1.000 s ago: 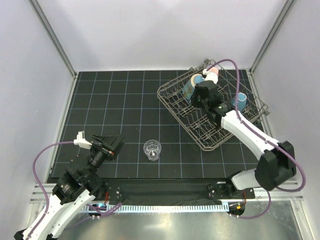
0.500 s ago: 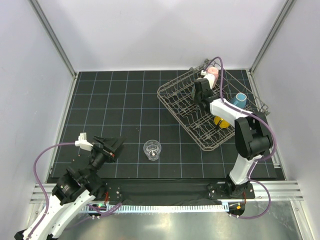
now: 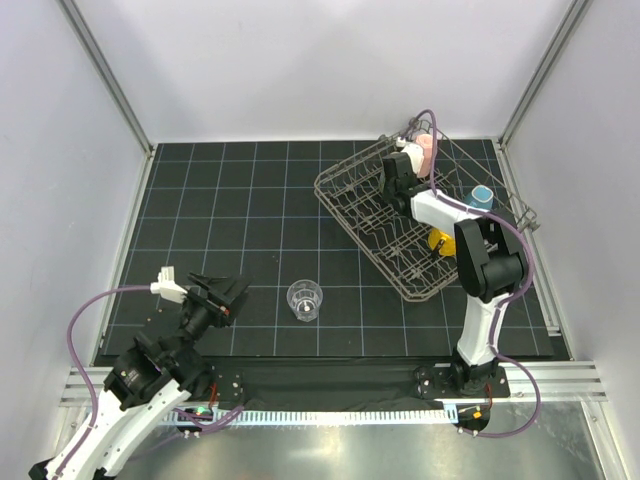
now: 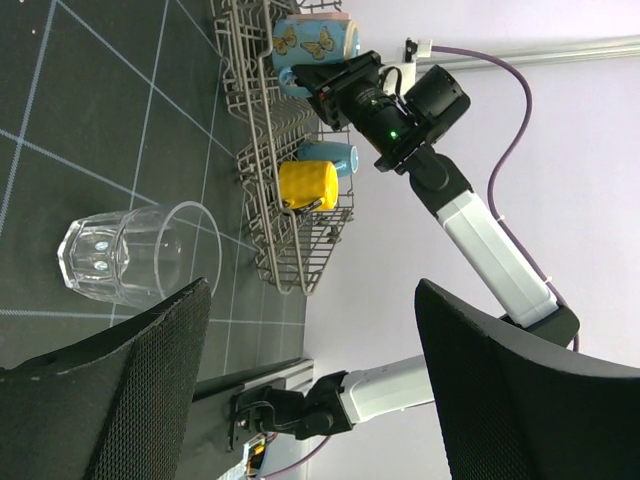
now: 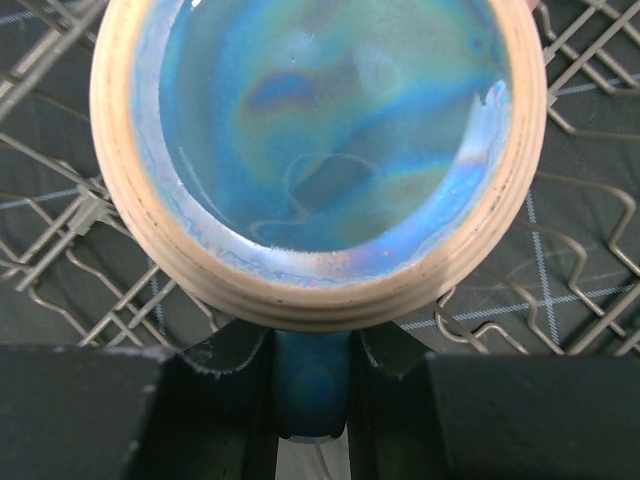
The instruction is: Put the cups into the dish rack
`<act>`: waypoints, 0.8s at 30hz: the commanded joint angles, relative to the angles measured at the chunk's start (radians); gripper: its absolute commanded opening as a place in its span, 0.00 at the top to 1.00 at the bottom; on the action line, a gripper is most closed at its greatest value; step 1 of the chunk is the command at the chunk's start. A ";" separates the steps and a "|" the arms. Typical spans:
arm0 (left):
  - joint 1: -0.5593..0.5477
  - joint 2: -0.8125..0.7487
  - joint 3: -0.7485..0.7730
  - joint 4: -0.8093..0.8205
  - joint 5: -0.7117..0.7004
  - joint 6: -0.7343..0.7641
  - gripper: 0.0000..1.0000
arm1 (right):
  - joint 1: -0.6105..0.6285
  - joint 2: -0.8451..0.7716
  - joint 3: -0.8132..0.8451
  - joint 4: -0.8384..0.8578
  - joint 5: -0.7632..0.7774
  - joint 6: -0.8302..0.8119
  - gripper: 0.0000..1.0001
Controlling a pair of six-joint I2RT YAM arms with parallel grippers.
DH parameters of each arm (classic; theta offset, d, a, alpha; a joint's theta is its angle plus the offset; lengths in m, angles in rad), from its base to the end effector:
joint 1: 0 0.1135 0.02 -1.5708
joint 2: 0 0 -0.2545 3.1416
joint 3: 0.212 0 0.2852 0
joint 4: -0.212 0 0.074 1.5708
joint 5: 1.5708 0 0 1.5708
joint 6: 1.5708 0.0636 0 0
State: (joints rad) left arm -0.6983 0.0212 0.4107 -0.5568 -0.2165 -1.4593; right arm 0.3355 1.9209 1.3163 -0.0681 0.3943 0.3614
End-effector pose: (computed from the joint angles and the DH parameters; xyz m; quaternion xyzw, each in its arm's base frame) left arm 0.1121 -0.0763 0.2576 -0.3467 0.6790 -0.5267 0.3759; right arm 0.4562 0.1332 0.1607 0.0965 0.8822 -0.0205 0.4604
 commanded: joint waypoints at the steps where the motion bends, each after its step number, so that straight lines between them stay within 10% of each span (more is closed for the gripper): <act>1: 0.000 -0.009 0.008 -0.014 0.005 -0.003 0.20 | -0.003 -0.016 0.077 0.097 0.049 0.005 0.96; 13: -0.001 -0.007 0.013 -0.017 0.049 -0.007 0.20 | 0.002 0.015 0.095 -0.025 0.003 0.027 0.61; 17: -0.001 0.008 0.016 -0.018 0.072 -0.013 0.20 | 0.004 -0.014 0.092 -0.068 0.005 0.030 0.31; 24: -0.001 0.026 0.054 -0.043 0.078 -0.009 0.20 | 0.020 -0.120 0.038 -0.137 0.014 0.037 0.23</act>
State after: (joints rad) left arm -0.6983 0.0299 0.4179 -0.5907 -0.1562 -1.4643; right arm 0.3405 1.9228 1.3632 -0.1833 0.3893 0.3843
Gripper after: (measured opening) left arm 0.798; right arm 0.762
